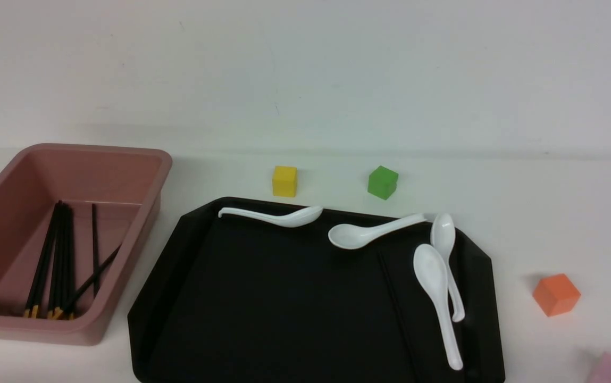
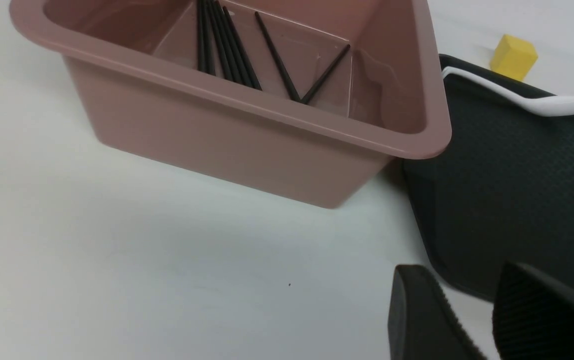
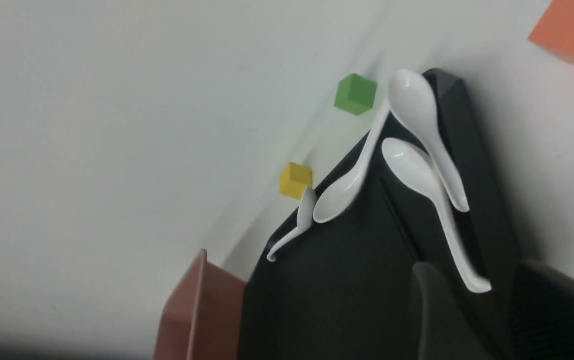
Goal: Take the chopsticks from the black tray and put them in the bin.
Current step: Use the right arm to grab a pair of chopsticks
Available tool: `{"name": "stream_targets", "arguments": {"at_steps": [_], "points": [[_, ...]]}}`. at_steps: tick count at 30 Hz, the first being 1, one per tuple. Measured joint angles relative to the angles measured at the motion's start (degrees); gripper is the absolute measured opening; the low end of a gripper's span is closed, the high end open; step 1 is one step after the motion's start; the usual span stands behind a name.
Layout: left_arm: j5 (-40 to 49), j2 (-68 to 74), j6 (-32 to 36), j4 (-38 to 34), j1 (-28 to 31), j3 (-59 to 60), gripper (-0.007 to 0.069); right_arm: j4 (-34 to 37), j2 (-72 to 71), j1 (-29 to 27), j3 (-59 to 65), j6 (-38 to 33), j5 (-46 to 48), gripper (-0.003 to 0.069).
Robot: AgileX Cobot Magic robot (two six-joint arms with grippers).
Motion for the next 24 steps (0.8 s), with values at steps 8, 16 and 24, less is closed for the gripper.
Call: {"name": "stream_targets", "arguments": {"at_steps": [8,16,24], "points": [[0.0,0.0,0.0,0.0,0.0,0.0,0.0239,0.1,6.7,0.0,-21.5,-27.3,5.0,0.0029],[0.0,0.0,0.0,0.0,0.0,0.0,0.0239,-11.4,38.1,0.0,-39.4,-33.5,38.2,0.0006],[0.0,0.0,0.0,0.0,0.0,0.0,0.0239,-5.2,60.5,0.4,-39.8,-43.0,45.4,0.0032]]}}
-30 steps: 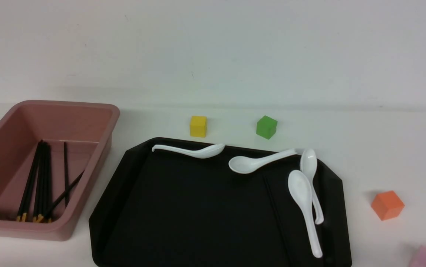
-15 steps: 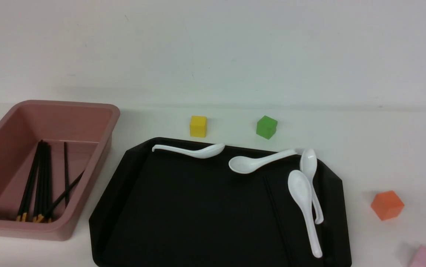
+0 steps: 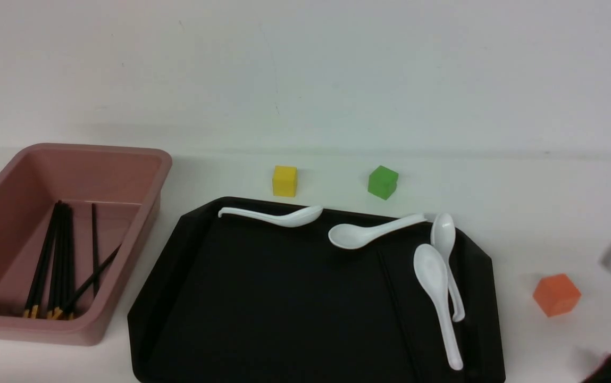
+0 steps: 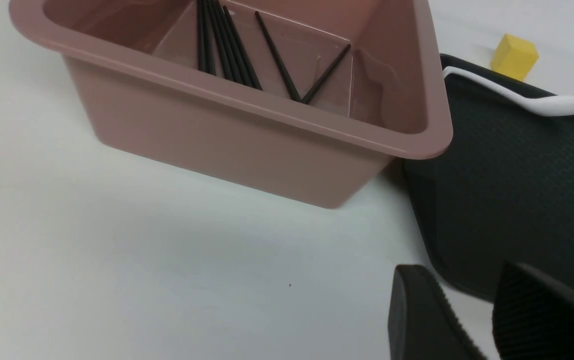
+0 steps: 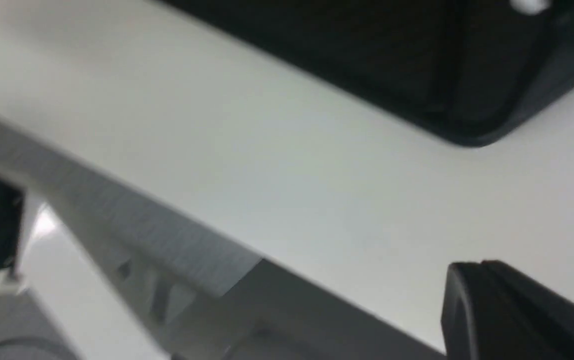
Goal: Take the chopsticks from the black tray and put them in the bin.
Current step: Use the right arm to grab a pair of chopsticks
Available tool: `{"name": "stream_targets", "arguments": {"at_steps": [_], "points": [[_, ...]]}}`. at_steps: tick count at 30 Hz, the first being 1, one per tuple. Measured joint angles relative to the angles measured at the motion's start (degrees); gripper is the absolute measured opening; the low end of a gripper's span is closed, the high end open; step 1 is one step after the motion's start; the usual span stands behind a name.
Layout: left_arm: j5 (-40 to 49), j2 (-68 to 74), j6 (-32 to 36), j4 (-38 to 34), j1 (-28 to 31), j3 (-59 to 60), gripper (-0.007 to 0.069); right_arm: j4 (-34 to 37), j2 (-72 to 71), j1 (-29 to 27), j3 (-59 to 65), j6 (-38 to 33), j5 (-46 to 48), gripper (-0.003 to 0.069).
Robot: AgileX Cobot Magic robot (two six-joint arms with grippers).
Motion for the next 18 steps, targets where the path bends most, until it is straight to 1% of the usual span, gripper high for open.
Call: {"name": "stream_targets", "arguments": {"at_steps": [2,4,5,6,7,8,9,10,11,12,13,14,17,18], "points": [[0.0,0.0,0.0,0.0,0.0,0.0,0.0239,1.8,4.0,2.2,-0.4,-1.8,-0.4,0.0037],[0.0,0.0,0.0,0.0,0.0,0.0,0.0239,1.9,7.7,7.0,-1.8,-2.0,-1.9,0.0041],[0.0,0.0,0.0,0.0,0.0,0.0,0.0239,1.6,9.5,9.2,-2.6,-1.5,-3.2,0.0043],[0.0,0.0,0.0,0.0,0.0,0.0,0.0239,-0.2,11.7,13.4,-4.3,0.6,-5.1,0.0045],[0.0,0.0,0.0,0.0,0.0,0.0,0.0239,-1.0,12.8,14.7,-5.2,1.9,-6.1,0.0046],[0.0,0.0,0.0,0.0,0.0,0.0,0.0239,-2.9,14.4,17.2,-6.1,3.5,-7.2,0.0049],[0.0,0.0,0.0,0.0,0.0,0.0,0.0239,-6.0,16.4,20.4,-7.8,6.6,-9.1,0.0055],[0.0,0.0,0.0,0.0,0.0,0.0,0.0239,-8.2,17.2,22.2,-8.8,8.7,-10.2,0.0059],[0.0,0.0,0.0,0.0,0.0,0.0,0.0239,-14.6,21.0,27.2,-12.0,15.8,-12.9,0.0078],[0.0,0.0,0.0,0.0,0.0,0.0,0.0239,-18.9,22.6,29.1,-13.3,19.2,-13.8,0.0089],[0.0,0.0,0.0,0.0,0.0,0.0,0.0239,-21.5,24.3,30.3,-14.7,21.8,-14.5,0.0102],[0.0,0.0,0.0,0.0,0.0,0.0,0.0239,-27.2,26.8,32.8,-16.5,27.8,-15.5,0.0125],[0.0,0.0,0.0,0.0,0.0,0.0,0.0239,-37.0,32.5,35.3,-20.0,37.7,-17.4,0.0183],[0.0,0.0,0.0,0.0,0.0,0.0,0.0239,-39.0,33.9,35.6,-21.0,39.9,-17.8,0.0205]]}}
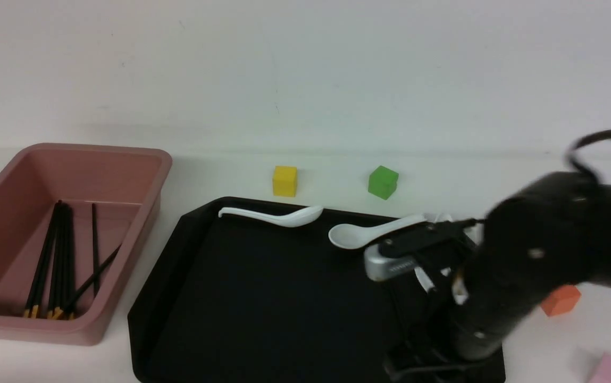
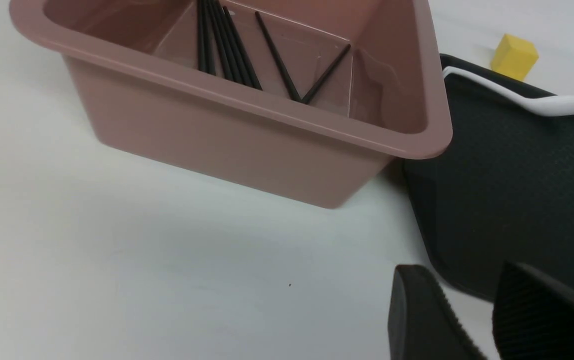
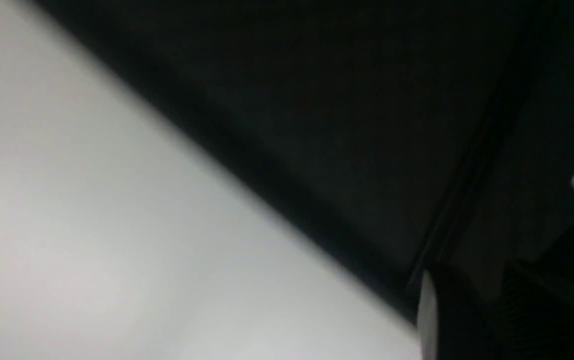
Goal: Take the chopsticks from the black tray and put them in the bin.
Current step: Use the right arm to grab a pair of chopsticks
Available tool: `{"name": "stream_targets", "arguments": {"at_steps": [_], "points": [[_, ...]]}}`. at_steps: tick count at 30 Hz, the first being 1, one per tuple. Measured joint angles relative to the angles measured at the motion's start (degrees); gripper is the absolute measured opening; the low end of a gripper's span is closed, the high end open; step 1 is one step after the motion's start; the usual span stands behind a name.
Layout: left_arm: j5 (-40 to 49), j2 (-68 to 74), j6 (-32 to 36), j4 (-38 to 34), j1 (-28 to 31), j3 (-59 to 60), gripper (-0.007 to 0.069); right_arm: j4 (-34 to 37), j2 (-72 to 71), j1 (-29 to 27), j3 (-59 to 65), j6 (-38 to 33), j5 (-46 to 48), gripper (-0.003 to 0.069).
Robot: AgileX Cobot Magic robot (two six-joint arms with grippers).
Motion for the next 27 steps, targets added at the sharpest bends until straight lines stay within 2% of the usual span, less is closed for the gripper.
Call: {"name": "stream_targets", "arguments": {"at_steps": [4,7,17,21,27], "points": [[0.0,0.0,0.0,0.0,0.0,0.0,0.0239,-5.6,5.4,0.0,-2.7,5.3,-0.9,0.0277],[0.0,0.0,0.0,0.0,0.0,0.0,0.0239,-5.8,8.6,-1.1,-3.7,6.0,-2.1,0.0311],[0.0,0.0,0.0,0.0,0.0,0.0,0.0239,-3.6,14.3,-3.5,-4.1,6.2,-5.3,0.0316],[0.0,0.0,0.0,0.0,0.0,0.0,0.0239,-3.2,14.9,-3.5,-4.6,6.2,-5.1,0.0278],[0.0,0.0,0.0,0.0,0.0,0.0,0.0239,-2.6,14.9,-3.5,-4.7,5.1,-4.9,0.0110]]}}
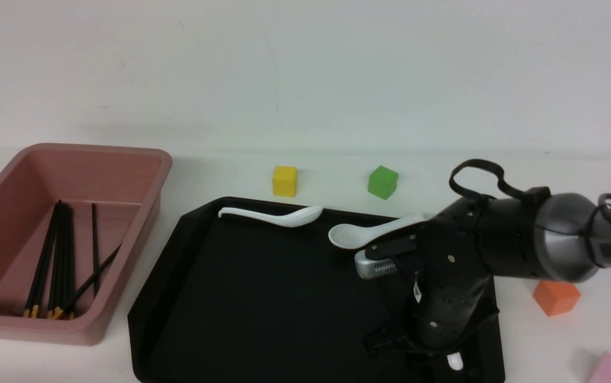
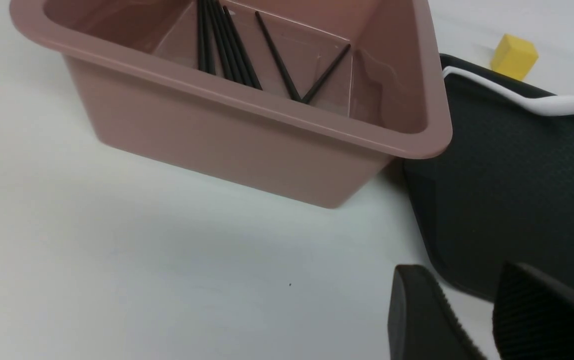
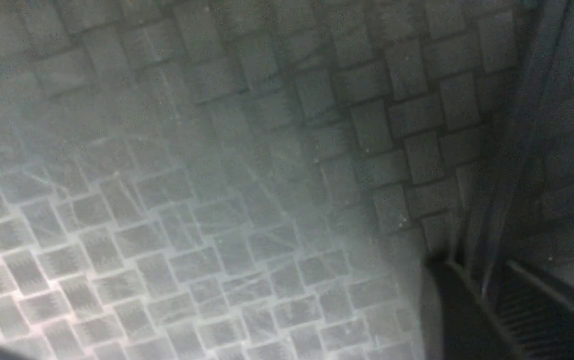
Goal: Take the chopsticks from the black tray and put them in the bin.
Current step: Use the right arm to grab a pair of chopsticks, then use the right arm to put the chopsticks into the lunch box
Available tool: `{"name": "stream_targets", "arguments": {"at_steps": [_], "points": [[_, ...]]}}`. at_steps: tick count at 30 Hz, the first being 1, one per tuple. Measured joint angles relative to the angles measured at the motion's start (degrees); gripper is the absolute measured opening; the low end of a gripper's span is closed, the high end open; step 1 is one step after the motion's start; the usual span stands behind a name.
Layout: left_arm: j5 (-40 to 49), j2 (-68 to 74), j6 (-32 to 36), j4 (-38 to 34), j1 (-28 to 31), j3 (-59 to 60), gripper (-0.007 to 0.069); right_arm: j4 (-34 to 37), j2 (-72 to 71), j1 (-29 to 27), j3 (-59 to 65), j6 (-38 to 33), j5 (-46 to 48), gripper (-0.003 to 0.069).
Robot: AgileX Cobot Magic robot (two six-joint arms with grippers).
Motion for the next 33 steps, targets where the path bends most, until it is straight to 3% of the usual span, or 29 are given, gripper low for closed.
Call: {"name": "stream_targets", "arguments": {"at_steps": [12,15,19,24,28,33], "points": [[0.0,0.0,0.0,0.0,0.0,0.0,0.0239,10.3,-3.3,-0.1,-2.1,-9.7,7.8,0.0106],[0.0,0.0,0.0,0.0,0.0,0.0,0.0239,16.9,-5.7,-0.1,-9.4,-11.7,14.7,0.0106],[0.0,0.0,0.0,0.0,0.0,0.0,0.0239,23.7,-5.9,0.1,-17.9,-13.7,16.8,0.0106],[0.0,0.0,0.0,0.0,0.0,0.0,0.0239,32.9,-1.3,3.8,-34.2,-19.0,13.4,0.0106],[0.0,0.0,0.0,0.0,0.0,0.0,0.0239,35.4,6.6,8.2,-46.1,-21.5,7.1,0.0106],[0.0,0.0,0.0,0.0,0.0,0.0,0.0239,39.6,21.4,14.3,-60.1,-26.4,-9.8,0.0106]]}}
